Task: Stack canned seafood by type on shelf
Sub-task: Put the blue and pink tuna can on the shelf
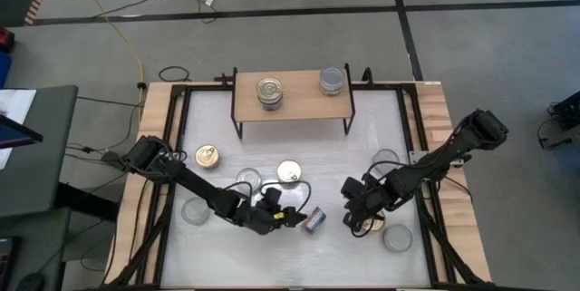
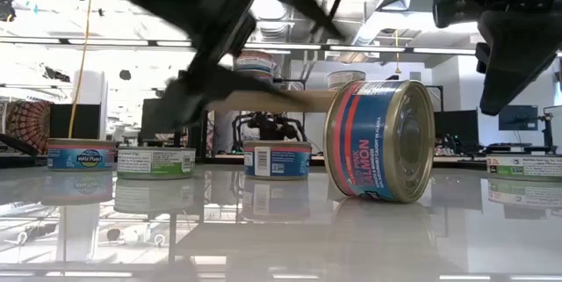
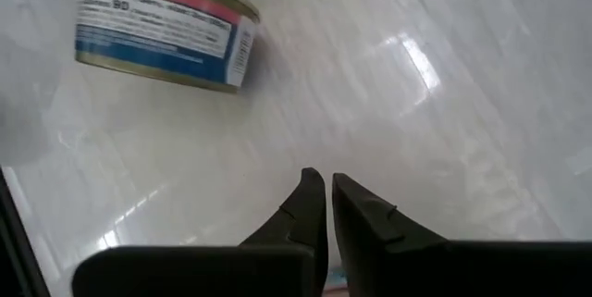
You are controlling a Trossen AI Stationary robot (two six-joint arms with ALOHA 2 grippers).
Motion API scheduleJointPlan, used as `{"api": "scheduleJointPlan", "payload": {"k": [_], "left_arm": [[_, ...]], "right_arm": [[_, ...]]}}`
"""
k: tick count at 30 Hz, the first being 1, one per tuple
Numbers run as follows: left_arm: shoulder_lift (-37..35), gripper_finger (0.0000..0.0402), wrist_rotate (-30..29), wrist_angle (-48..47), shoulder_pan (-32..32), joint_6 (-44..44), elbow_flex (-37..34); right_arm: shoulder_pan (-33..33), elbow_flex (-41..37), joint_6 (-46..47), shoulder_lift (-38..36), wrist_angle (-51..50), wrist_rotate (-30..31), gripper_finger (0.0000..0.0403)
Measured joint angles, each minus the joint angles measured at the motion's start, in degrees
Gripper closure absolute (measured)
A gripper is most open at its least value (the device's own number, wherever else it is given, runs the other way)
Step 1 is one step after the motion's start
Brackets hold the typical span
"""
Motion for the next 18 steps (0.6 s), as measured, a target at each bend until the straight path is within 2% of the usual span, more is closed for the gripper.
{"api": "scheduleJointPlan", "payload": {"k": [3, 6, 8, 11, 13, 15, 18], "left_arm": [[0.0, 0.0162, 0.3, 6.5, 0.7, 8.8, 0.3], [0.0, 0.0162, 0.6, 3.0, 1.1, 15.5, 4.4], [0.0, 0.0162, 0.6, -6.8, 1.3, 17.6, 9.5], [0.0, 0.0162, 0.7, -28.0, 1.6, 19.8, 19.4], [0.0, 0.0162, -0.2, -38.9, 1.8, 21.4, 25.4], [0.0, 0.0162, -1.8, -45.7, 2.0, 23.2, 29.8], [0.0, 0.0162, -2.1, -48.8, 2.1, 25.1, 32.6]], "right_arm": [[0.0, 0.0, 0.2, 0.0, -0.2, 0.5, 0.0349], [0.0, 0.0, 1.1, 0.0, -0.2, 0.6, 0.0349], [0.0, 0.0, 1.5, 0.0, -0.1, 0.7, 0.0349], [0.3, 0.0, 1.5, 0.0, -0.2, 0.7, 0.0349], [0.5, 0.0, 1.5, 0.0, -0.1, 0.7, 0.0349], [0.8, 0.0, 1.5, 0.0, -0.1, 0.7, 0.0349], [0.9, 0.0, 1.6, 0.0, -0.1, 0.8, 0.0349]]}}
